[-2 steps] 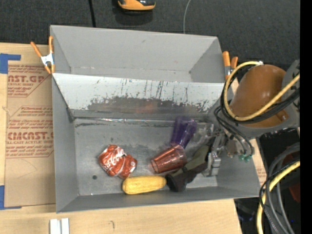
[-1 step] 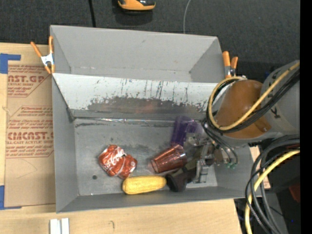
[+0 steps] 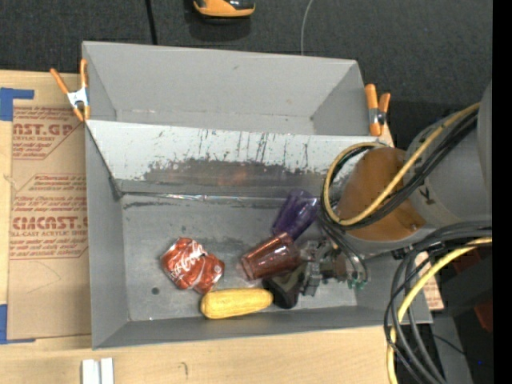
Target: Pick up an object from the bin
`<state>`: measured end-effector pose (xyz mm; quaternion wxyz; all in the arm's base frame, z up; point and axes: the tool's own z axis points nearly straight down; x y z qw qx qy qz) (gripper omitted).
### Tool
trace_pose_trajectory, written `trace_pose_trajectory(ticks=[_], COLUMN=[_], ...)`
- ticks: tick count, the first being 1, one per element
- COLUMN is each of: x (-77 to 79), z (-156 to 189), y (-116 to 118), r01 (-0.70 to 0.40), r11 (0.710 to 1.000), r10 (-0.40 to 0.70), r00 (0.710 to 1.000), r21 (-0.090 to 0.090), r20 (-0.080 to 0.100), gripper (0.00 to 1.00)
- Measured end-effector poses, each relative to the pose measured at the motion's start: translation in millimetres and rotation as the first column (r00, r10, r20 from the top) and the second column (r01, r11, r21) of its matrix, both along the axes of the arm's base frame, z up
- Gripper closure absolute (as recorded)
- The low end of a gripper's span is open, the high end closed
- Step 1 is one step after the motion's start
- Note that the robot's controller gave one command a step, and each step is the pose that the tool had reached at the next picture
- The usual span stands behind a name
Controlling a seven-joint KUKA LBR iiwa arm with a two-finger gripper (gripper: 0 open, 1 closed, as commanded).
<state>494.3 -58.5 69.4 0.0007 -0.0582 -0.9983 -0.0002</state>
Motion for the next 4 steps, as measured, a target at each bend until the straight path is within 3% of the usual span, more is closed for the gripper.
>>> trace_pose_trajectory(ticks=[2, 3, 4], x=[-0.8, 2.8, 2.3], z=[6.6, 62.4, 107.8], y=[-0.9, -3.5, -23.0], r01=[0.002, 0.002, -0.01], r11=[1.0, 1.0, 1.0], r10=[-0.001, -0.002, 0.01], r00=[1.0, 1.0, 1.0], r21=[0.002, 0.001, 0.001], r20=[-0.008, 0.001, -0.001], gripper=[1.0, 1.0, 1.0])
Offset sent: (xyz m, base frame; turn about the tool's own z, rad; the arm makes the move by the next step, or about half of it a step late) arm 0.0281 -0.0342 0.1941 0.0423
